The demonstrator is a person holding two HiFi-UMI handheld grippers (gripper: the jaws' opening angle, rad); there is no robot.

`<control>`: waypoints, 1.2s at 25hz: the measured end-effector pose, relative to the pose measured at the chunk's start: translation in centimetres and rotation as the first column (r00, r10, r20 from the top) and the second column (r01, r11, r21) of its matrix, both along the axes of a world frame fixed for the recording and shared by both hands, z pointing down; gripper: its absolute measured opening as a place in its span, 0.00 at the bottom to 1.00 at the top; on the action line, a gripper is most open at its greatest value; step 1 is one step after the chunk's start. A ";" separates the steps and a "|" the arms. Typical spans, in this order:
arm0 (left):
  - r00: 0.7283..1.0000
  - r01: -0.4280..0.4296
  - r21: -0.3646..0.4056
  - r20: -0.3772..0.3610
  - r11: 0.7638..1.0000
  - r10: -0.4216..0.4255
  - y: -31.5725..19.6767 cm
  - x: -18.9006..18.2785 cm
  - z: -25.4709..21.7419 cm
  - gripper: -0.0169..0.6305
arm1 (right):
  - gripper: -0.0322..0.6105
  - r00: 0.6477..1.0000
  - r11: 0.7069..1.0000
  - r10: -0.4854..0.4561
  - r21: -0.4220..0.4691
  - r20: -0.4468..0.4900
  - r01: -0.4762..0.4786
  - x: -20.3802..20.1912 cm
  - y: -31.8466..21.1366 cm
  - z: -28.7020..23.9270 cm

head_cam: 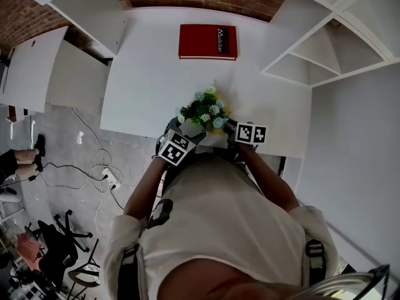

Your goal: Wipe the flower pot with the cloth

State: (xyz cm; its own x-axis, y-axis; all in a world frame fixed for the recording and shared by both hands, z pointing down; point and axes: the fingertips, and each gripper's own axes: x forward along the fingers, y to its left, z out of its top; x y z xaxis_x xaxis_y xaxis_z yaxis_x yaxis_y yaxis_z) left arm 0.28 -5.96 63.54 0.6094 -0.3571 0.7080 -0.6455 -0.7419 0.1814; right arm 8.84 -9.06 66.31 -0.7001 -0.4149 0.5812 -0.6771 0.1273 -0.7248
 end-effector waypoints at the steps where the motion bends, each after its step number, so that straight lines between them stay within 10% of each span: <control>1: 1.000 0.006 0.001 -0.003 1.000 -0.006 -0.2 -0.1 0.0 0.58 | 0.20 1.000 1.000 0.001 0.000 0.001 -0.001 0.0 0.0 -0.1; 11: 0.998 -0.026 -0.018 -0.053 1.000 0.025 1.0 1.8 -1.6 0.58 | 0.20 0.993 0.997 -0.008 0.082 0.116 -0.002 -1.9 -0.2 -6.7; 30: 0.993 -0.119 0.009 0.018 0.993 0.118 2.1 2.1 0.6 0.58 | 0.20 0.984 0.991 0.071 -0.123 0.162 -0.051 -1.7 1.9 0.4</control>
State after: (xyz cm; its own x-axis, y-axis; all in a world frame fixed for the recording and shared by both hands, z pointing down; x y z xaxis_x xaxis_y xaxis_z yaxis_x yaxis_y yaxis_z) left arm 2.42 -3.84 64.10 0.6351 -0.2901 0.7159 -0.5560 -0.8151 0.1630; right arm 7.16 -7.19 66.68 -0.7663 -0.3949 0.5068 -0.5503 -0.0036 -0.8349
